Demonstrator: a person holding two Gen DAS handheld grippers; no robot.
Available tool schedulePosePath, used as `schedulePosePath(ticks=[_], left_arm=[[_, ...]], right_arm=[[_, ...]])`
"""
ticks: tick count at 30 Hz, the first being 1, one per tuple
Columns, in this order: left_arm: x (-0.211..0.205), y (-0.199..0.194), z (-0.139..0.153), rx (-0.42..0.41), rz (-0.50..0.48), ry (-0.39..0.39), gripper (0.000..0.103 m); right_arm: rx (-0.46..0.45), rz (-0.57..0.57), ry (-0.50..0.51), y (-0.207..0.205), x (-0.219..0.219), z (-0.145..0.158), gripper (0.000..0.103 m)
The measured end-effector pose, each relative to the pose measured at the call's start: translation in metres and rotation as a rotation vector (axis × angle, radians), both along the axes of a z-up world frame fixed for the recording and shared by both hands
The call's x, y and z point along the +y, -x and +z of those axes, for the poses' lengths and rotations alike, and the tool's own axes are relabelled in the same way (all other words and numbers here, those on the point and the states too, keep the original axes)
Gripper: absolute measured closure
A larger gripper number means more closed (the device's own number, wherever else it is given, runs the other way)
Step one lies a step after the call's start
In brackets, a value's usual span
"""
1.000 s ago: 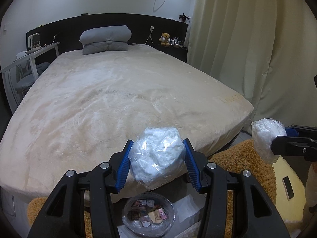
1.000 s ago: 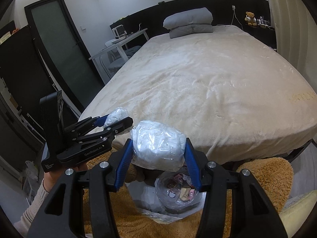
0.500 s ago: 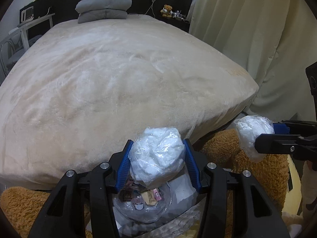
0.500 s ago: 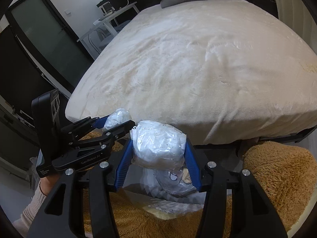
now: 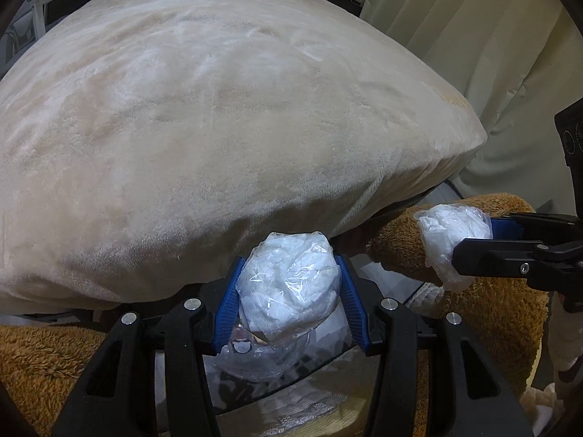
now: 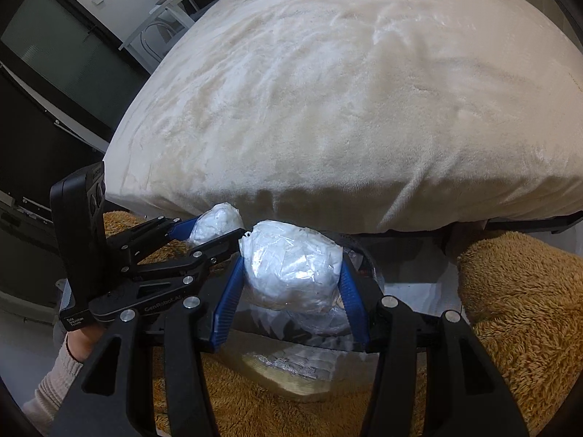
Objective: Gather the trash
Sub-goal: 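Carry white bag with left tool while right tool carries white bag over bin, then open left tool over the bin while right tool releases its white bag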
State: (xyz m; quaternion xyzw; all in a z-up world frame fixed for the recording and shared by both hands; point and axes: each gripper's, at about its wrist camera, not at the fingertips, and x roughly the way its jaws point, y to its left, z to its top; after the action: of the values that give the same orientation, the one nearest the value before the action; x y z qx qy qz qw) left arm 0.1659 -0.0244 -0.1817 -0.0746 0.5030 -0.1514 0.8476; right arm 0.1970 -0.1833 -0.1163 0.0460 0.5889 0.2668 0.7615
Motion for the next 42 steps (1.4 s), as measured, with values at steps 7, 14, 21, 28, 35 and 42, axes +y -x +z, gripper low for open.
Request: schedulePosePath(ticks=[7, 14, 21, 28, 35, 42], left_arm=[[-0.001, -0.006, -0.029, 0.073, -0.026, -0.019, 0.054], [0.001, -0.013, -0.055, 0.137, -0.035, -0.022, 0.054], [0.005, -0.011, -0.075, 0.195, -0.041, -0.019, 0.054], [0.006, -0.015, -0.096, 0.252, -0.053, -0.025, 0.054], [0.008, -0.02, -0.114, 0.317, -0.051, -0.029, 0.054], [0.008, -0.021, -0.129, 0.367, -0.051, -0.04, 0.054]], right_arm=[[0.066, 0.002, 0.027, -0.003, 0.001, -0.025, 0.051], [0.126, -0.004, 0.042, -0.008, 0.002, -0.048, 0.051], [0.177, 0.003, 0.056, -0.011, 0.004, -0.068, 0.051], [0.222, 0.0, 0.069, -0.019, 0.006, -0.084, 0.051], [0.281, 0.006, 0.081, -0.025, 0.008, -0.107, 0.051], [0.317, 0.01, 0.085, -0.028, 0.013, -0.118, 0.051]])
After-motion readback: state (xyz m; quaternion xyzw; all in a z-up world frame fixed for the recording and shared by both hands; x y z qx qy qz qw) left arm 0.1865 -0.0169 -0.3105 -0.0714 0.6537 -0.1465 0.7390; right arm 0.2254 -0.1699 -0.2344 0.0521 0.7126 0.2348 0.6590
